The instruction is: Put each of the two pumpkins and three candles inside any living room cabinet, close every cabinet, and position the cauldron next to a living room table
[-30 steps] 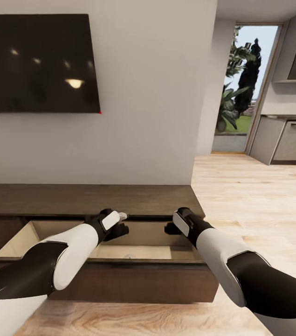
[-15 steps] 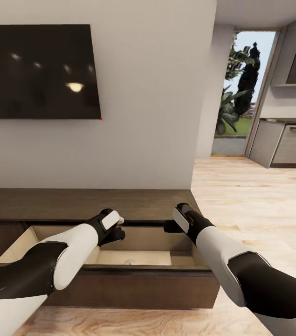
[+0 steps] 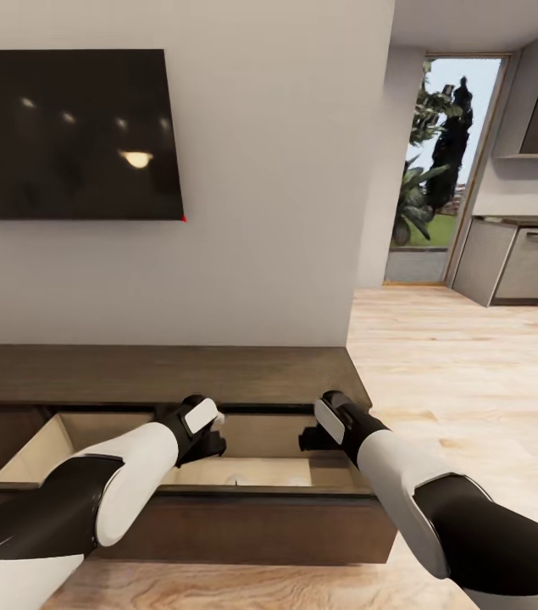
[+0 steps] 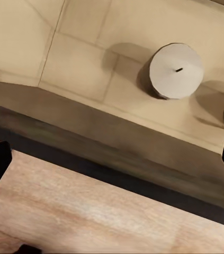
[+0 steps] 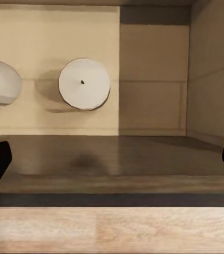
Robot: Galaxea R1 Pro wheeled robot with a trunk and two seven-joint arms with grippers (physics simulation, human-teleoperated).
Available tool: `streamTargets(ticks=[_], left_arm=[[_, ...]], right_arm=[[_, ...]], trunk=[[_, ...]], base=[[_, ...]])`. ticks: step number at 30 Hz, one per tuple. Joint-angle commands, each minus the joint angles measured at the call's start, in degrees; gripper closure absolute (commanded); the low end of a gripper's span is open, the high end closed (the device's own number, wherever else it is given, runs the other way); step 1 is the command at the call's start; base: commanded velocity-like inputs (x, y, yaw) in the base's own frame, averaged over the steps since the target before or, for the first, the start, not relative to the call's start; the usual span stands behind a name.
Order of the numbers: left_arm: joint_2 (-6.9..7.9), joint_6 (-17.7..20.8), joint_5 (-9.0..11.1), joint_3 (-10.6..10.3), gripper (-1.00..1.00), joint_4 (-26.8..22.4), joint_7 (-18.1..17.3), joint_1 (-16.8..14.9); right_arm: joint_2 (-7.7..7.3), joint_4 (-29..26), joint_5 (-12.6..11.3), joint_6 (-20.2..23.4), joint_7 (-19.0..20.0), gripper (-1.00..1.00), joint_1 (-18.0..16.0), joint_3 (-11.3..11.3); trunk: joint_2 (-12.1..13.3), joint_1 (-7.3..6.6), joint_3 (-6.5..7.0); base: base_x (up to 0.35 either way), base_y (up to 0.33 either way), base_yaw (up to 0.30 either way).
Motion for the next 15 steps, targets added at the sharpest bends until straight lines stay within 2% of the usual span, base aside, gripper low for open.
streamTargets(ticks=[1,8,15], left_arm=[[-0.01,0.28,0.31,-0.13,-1.00,-0.21,0.32,0.33],[-0.01,0.14,0.32,-0.06,-1.00,-0.30,0.10,2.58],[-0.01,0.06,0.32,0.01,-1.00,-0.30,-1.16,4.84]], right_arm=[[0.00,-0.02,-0.59,0.12,-0.17,-1.00,0.30,0.32],[0.00,0.02,-0.59,0.09,2.00,-1.00,2.56,0.34],[0.00,0.33,-0.63,0.02,2.07,-1.00,4.55,0.29]], trunk=[[0.39,-0.24,0.13],[3.20,-1.78,1.38],[6.00,-3.31,2.64]], base=[[0.000,0.000,0.000],[0.000,0.000,0.000],[0.000,0.000,0.000]])
